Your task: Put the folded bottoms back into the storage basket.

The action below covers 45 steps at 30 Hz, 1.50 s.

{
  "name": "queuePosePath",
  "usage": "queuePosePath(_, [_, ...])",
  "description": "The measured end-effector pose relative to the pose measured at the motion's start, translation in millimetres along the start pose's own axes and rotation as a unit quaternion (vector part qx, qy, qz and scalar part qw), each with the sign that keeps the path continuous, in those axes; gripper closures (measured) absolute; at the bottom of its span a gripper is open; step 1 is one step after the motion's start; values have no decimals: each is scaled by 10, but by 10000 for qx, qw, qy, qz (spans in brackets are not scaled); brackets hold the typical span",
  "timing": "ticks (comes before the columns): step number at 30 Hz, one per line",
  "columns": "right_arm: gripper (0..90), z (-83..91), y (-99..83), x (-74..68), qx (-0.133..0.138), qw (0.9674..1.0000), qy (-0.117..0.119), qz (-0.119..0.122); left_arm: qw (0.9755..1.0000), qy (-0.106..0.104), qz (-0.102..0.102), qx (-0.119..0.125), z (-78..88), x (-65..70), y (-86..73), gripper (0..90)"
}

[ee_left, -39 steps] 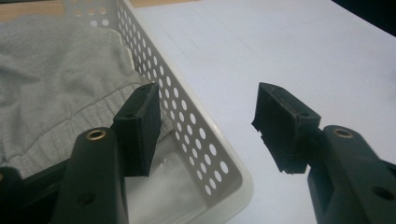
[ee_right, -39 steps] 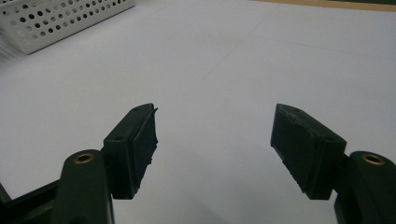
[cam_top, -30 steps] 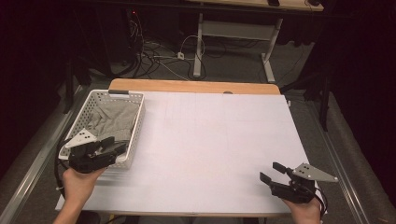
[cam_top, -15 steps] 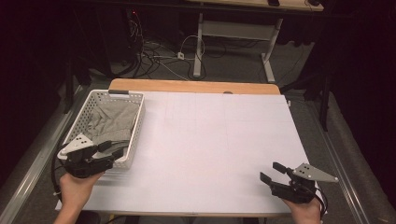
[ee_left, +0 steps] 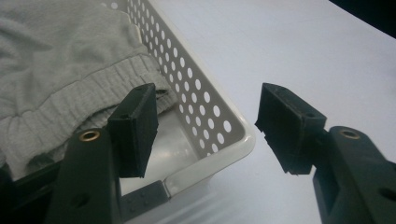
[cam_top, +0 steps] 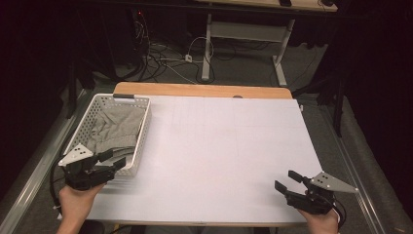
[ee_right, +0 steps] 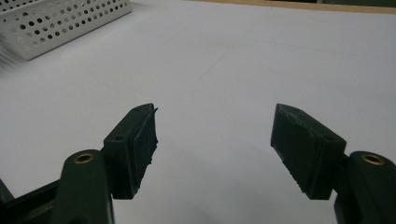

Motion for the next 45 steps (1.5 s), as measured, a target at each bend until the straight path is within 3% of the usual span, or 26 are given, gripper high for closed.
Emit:
queuePosePath(32, [317,86,-41,-6,23,9999,56,-94,9990,330,-30,286,216,-27,-226,346])
queuePosePath(45, [317,127,-65,26,53,9998,23,-180,9989,374,-36,281,234,-24,-290,346])
Point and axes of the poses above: each handheld gripper's, and its own axes: z roughly backward along the jaws, y roughly out of its top, x roughly to its right, the point moved 6 cm from there along -z, roughly forward along the jaws, and after that the axes turned 14 degrees about -y, right-handed, at the moved point
